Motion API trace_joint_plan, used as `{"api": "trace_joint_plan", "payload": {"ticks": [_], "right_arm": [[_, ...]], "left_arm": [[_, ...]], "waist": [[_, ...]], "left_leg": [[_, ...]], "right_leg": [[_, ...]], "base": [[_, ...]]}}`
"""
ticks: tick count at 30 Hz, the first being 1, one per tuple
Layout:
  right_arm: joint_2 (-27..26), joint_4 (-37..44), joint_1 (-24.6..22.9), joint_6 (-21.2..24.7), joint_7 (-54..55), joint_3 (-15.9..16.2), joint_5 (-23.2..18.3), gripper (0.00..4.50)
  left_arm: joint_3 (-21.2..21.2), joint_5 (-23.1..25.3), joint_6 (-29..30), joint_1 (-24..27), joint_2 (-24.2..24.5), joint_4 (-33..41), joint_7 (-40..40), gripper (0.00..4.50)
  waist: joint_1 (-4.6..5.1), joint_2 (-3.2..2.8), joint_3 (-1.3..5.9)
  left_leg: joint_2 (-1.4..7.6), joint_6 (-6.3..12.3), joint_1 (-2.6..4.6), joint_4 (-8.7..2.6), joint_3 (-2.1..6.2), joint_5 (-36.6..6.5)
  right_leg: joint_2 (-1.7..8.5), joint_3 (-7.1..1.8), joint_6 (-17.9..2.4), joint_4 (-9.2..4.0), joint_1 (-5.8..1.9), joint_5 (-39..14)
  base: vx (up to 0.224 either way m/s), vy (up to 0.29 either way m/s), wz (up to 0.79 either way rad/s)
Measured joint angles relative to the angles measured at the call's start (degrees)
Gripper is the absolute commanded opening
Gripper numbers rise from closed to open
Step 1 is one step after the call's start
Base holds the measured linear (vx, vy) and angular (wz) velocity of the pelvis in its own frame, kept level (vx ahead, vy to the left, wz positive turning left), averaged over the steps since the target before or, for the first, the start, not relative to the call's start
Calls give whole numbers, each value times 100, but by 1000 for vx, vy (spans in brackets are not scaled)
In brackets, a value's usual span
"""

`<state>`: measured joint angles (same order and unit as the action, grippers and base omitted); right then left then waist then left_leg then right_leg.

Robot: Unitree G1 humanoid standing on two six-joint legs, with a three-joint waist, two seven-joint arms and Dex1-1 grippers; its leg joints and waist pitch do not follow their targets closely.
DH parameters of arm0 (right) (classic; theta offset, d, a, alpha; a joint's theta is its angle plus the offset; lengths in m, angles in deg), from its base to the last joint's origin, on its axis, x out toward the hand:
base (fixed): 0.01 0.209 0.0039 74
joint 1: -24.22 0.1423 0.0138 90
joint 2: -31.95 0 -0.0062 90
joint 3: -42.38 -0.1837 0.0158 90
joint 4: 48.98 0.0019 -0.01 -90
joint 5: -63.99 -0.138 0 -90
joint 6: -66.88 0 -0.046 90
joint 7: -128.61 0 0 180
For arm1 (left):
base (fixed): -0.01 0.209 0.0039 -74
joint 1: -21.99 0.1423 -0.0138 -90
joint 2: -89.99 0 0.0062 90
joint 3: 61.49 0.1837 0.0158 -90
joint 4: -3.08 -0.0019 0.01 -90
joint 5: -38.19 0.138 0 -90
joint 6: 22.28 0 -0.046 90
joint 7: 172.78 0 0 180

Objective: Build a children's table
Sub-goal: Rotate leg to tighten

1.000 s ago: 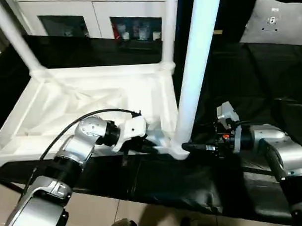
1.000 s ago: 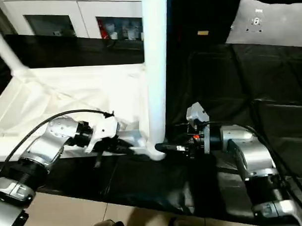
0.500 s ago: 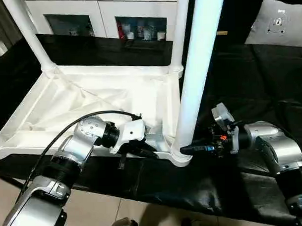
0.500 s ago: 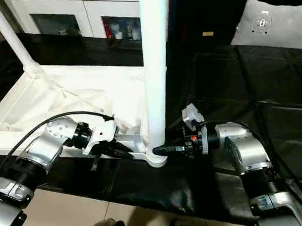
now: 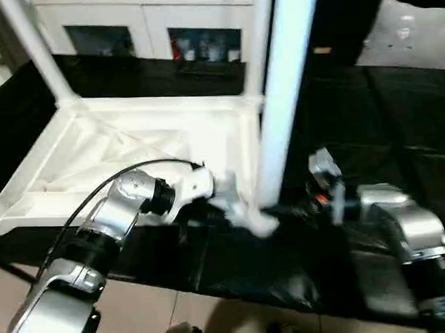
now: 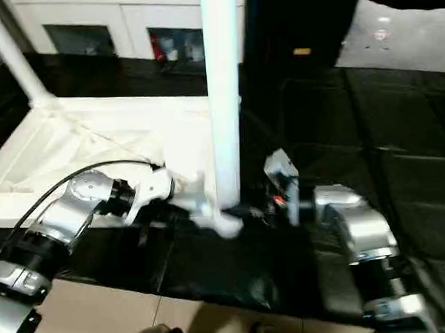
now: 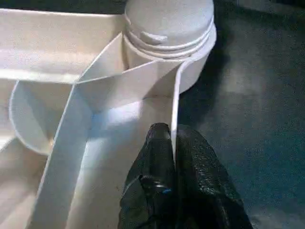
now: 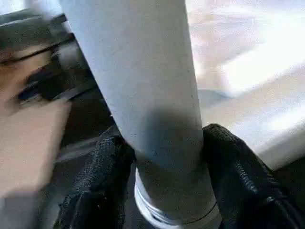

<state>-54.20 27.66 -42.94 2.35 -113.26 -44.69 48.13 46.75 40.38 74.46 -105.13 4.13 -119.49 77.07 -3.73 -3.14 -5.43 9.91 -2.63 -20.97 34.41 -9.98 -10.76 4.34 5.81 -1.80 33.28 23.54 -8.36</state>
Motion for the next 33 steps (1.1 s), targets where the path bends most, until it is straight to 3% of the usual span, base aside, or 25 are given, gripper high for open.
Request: {"api": "trace_joint_plan", "payload": {"ticks": [3, 7, 11, 14, 17, 21, 29, 33], "right_arm": [[-661, 66, 127, 277, 1527, -324, 333, 201], [-1282, 56, 303, 395, 3015, -552, 678, 201], [-1710, -134, 474, 243, 3921, -684, 883, 201], [-1740, -151, 473, 134, 4007, -686, 931, 269], [-1741, -80, 451, 151, 3997, -672, 936, 274], [-1222, -27, 300, -105, 3326, -380, 965, 312], [-353, -46, 101, -546, 1740, -219, 714, 371], [182, -85, 103, -987, 777, -35, 576, 385]], "left_arm": [[-157, 149, 417, -219, -398, -280, -850, 0], [-286, 198, 716, -391, -897, -544, -1784, 0], [-438, 227, 844, -453, -1214, -670, -2408, 0], [-445, 254, 850, -472, -1247, -670, -2454, 0], [-438, 260, 845, -479, -1249, -663, -2445, 0], [-323, 262, 629, -467, -1124, -647, -2183, 0], [-192, 175, 185, -243, -678, -427, -1346, 0], [-75, 54, -133, -126, -392, -321, -683, 0]], "waist": [[214, 1, 2], [356, 10, 7], [358, 10, 8], [351, 7, 9], [339, 6, 9], [314, 7, 9], [278, 6, 8], [183, 8, 8]], "left_leg": [[-1, 0, 1, 9, -2, 7], [-6, 3, 0, 12, -2, 7], [-6, 4, -4, 8, 3, 7], [-6, 12, -10, 2, 3, 0], [-6, 20, -9, -2, 7, -2], [-6, 26, -13, -9, 11, 1], [-4, 27, -14, -10, 13, 0], [-4, 27, -17, -6, 12, 1]], "right_leg": [[1, 2, 1, -25, -9, -1], [6, 4, 3, -40, -14, -2], [6, 7, 4, -37, -14, 0], [5, 6, 10, -36, -14, 8], [5, 6, 7, -28, -14, 20], [5, 10, 7, -28, -11, 20], [4, 13, 5, -25, -8, 21], [4, 12, 5, -26, -8, 22]], "base": [[0, 0, 0], [0, 0, 0], [0, 0, 0], [0, 0, 0], [0, 0, 0], [0, 0, 0], [0, 0, 0], [0, 0, 0]]}}
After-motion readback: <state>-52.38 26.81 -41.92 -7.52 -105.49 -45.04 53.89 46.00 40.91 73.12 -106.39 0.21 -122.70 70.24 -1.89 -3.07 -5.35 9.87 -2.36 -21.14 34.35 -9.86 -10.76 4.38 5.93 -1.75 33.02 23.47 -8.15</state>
